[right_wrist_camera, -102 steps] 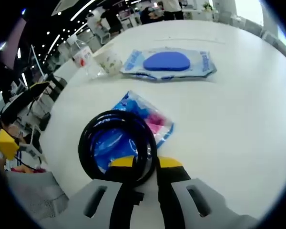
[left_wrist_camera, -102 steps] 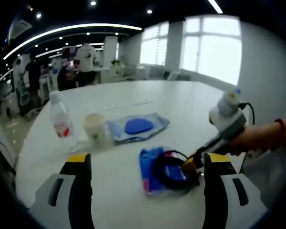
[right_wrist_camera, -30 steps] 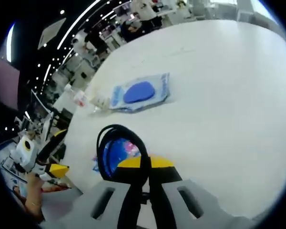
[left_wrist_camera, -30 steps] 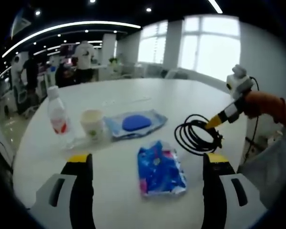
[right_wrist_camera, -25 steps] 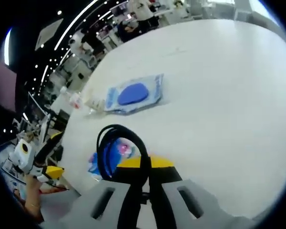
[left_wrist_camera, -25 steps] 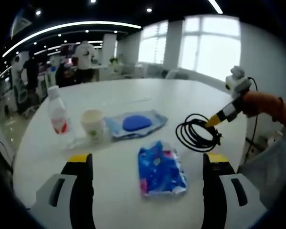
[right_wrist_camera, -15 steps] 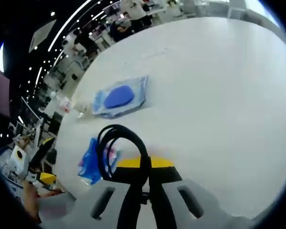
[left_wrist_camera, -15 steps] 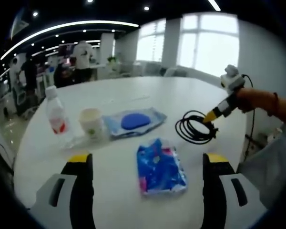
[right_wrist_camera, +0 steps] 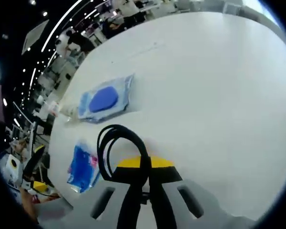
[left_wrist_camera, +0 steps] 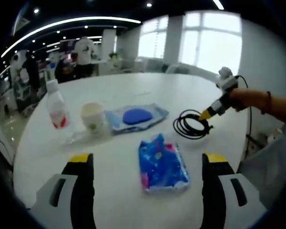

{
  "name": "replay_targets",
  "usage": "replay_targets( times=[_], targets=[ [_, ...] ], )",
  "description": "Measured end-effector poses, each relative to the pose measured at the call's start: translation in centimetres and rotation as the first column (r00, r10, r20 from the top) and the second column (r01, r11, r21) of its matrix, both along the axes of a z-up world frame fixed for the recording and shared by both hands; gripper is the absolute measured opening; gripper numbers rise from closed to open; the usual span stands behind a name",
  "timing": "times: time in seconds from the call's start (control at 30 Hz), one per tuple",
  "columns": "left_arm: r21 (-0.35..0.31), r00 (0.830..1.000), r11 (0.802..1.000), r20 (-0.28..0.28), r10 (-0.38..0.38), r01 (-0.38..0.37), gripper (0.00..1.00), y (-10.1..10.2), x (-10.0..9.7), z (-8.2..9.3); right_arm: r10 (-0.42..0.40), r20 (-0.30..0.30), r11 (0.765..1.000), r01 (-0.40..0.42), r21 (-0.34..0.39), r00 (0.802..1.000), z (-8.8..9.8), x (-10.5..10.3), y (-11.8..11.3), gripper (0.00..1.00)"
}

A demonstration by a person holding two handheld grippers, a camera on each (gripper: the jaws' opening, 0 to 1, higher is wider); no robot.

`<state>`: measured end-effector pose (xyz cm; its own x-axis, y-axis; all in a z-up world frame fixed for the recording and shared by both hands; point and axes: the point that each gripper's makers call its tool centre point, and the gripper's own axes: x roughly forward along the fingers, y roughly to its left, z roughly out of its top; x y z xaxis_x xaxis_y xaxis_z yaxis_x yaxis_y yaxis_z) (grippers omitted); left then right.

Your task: Arrange the tabletop items into an orderly group along one side of the table until the central work area is clear of visible clutter.

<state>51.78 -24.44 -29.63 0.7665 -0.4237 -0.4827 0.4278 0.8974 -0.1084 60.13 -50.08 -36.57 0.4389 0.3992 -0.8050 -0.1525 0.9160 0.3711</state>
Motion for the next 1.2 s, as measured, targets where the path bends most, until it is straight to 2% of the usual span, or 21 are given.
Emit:
replay_targets(
  times=[0.37, 0.83, 1.0, 1.2],
  targets=[
    [0.012, 1.0, 1.0, -0.02, 0.003, -0.003, 0.9, 0.2, 0.0, -0.7, -0.016, -0.013, 1.0, 0.016, -0.009, 1.0, -1.6, 1.6, -0.3, 0.03],
    [0.009, 0.999, 1.0, -0.039, 0.007, -0.007, 0.89, 0.2, -0.1, -1.2, -0.027, -0.036, 1.0, 0.027, -0.005, 0.999, -3.5, 1.4, -0.3, 0.03],
    [0.008, 0.999, 1.0, -0.04, 0.005, -0.004, 0.89, 0.2, -0.1, -1.1, -0.05, -0.045, 0.999, 0.051, 0.017, 0.998, -3.5, 1.4, -0.1, 0.05],
    [0.005, 0.999, 1.0, -0.039, 0.01, -0.01, 0.89, 0.3, -0.1, -1.0, -0.044, -0.026, 0.999, 0.045, 0.016, 0.999, -3.5, 1.4, 0.2, 0.09]
  ],
)
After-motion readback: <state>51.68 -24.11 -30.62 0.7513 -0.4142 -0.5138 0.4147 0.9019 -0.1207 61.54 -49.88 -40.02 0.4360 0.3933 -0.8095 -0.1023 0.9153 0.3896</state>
